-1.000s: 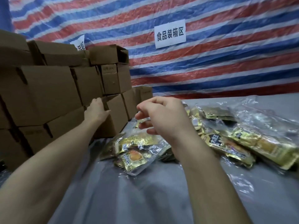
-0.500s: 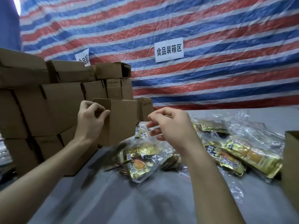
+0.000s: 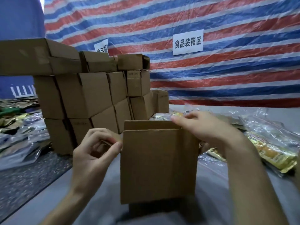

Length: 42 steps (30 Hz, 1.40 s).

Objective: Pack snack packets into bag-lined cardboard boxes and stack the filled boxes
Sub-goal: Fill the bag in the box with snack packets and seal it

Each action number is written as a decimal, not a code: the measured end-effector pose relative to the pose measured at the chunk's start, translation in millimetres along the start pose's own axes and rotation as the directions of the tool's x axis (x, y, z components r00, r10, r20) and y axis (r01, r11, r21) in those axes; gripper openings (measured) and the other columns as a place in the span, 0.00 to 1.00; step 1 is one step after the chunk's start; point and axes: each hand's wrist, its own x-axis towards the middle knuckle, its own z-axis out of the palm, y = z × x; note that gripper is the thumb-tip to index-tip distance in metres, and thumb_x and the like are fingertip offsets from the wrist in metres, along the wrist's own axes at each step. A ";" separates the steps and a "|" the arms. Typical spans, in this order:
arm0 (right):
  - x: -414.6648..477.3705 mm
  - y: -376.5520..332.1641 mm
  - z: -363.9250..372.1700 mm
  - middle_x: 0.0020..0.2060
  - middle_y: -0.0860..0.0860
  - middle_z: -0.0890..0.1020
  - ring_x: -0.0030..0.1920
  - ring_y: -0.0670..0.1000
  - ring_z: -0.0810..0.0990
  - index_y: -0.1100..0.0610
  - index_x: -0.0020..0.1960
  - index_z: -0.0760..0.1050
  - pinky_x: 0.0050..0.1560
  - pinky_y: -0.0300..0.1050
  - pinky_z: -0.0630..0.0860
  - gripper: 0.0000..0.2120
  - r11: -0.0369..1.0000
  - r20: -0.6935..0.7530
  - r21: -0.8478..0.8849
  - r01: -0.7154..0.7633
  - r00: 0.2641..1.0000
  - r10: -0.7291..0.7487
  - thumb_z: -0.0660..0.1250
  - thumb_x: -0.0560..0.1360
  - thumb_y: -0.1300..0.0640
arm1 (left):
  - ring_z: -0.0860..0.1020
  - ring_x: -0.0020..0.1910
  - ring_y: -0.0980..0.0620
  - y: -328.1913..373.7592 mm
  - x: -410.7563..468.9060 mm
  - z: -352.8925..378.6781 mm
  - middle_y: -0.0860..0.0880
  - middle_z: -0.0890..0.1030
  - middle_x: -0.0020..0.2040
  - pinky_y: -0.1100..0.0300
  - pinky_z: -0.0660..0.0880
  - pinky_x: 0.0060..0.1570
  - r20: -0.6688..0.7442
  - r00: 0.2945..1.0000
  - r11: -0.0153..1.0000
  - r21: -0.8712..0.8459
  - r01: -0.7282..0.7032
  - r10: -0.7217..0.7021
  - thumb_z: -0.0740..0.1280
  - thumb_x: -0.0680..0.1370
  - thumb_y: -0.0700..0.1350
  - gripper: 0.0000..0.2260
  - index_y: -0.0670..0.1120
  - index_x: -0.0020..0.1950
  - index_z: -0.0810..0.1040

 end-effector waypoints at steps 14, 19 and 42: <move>-8.0 2.8 7.7 0.51 0.54 0.81 0.46 0.57 0.86 0.44 0.55 0.77 0.35 0.49 0.85 0.15 0.987 0.263 -0.150 0.051 0.965 -0.010 0.66 0.80 0.66 | 0.83 0.60 0.49 -51.6 -79.3 2.1 0.51 0.83 0.62 0.59 0.82 0.50 0.387 0.809 0.779 -0.283 0.560 -0.442 0.84 0.53 0.66 0.52 0.50 0.73 0.71; -5.0 36.2 -22.5 0.50 0.56 0.85 0.43 0.56 0.88 0.50 0.60 0.78 0.41 0.51 0.84 0.10 0.994 0.140 0.097 -0.048 0.990 0.034 0.67 0.81 0.48 | 0.84 0.54 0.50 -55.7 -77.4 5.2 0.51 0.85 0.57 0.61 0.82 0.46 0.344 0.839 0.781 -0.332 0.529 -0.422 0.78 0.61 0.55 0.35 0.51 0.66 0.75; 1.2 124.4 0.1 0.40 0.58 0.79 0.39 0.55 0.81 0.63 0.52 0.71 0.40 0.48 0.80 0.04 0.948 -0.284 0.004 -0.319 0.908 0.307 0.59 0.80 0.64 | 0.84 0.56 0.44 -36.8 -74.2 52.7 0.47 0.85 0.59 0.50 0.83 0.49 0.525 0.696 0.618 -0.354 0.702 -0.490 0.82 0.56 0.50 0.44 0.52 0.71 0.71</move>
